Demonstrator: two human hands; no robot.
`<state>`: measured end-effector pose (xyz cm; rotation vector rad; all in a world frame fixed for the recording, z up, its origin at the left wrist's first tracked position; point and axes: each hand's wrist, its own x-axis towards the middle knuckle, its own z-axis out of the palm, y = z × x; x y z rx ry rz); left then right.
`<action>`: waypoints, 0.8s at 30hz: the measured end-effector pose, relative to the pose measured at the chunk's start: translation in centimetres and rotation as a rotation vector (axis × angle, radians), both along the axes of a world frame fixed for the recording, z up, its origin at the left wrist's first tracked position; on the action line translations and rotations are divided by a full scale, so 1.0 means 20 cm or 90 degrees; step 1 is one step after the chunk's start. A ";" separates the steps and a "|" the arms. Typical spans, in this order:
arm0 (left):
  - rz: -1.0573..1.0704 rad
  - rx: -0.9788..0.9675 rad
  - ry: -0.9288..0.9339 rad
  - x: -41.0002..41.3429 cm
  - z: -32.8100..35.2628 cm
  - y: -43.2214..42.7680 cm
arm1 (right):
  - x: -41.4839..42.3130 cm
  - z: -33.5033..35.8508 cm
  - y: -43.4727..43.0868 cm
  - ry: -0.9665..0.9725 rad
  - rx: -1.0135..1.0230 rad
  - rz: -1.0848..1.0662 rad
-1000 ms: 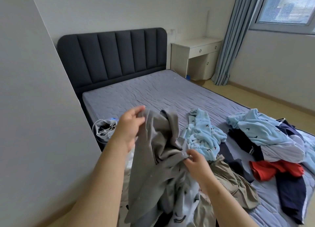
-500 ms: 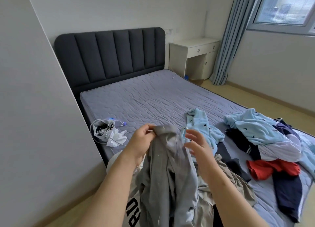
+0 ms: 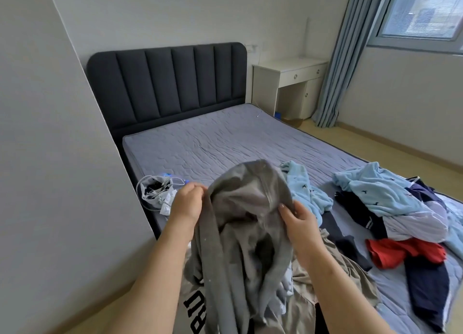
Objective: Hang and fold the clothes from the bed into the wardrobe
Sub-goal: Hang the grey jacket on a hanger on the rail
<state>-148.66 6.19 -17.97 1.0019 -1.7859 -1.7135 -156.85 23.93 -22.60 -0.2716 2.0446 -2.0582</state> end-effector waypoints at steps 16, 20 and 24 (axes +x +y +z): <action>-0.255 -0.344 -0.103 0.11 0.00 0.02 | 0.10 0.04 -0.05 0.120 0.156 0.079; -0.218 -0.329 -0.041 0.13 0.06 0.01 | 0.14 -0.04 -0.09 0.114 0.215 0.158; -0.176 -0.354 -0.005 0.20 0.13 -0.04 | 0.12 -0.09 -0.11 0.144 0.310 0.097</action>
